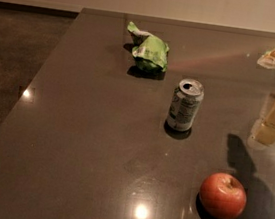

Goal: Pick 7up can

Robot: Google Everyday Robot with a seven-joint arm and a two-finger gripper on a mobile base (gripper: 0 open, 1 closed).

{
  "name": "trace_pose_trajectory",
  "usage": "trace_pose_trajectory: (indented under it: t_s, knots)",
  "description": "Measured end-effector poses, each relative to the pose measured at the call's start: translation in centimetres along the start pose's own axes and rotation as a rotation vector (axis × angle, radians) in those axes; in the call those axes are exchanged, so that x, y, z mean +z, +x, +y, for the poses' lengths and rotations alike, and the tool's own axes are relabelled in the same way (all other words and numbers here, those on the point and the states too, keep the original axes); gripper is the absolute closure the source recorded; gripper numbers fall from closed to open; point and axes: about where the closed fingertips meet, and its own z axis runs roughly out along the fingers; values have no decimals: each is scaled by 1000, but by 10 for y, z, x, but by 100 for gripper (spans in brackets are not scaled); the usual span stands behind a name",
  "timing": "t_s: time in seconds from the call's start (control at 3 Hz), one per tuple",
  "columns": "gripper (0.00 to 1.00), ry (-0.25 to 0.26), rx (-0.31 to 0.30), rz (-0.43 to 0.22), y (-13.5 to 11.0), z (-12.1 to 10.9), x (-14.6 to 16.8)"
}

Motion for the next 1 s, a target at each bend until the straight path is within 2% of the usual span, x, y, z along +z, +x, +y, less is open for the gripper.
trace_pose_trajectory:
  t_s: [0.33, 1.0]
  knots:
    - [0, 9, 8, -8, -2, -2, -1]
    - [0, -2, 120, -136, -23, -19, 21]
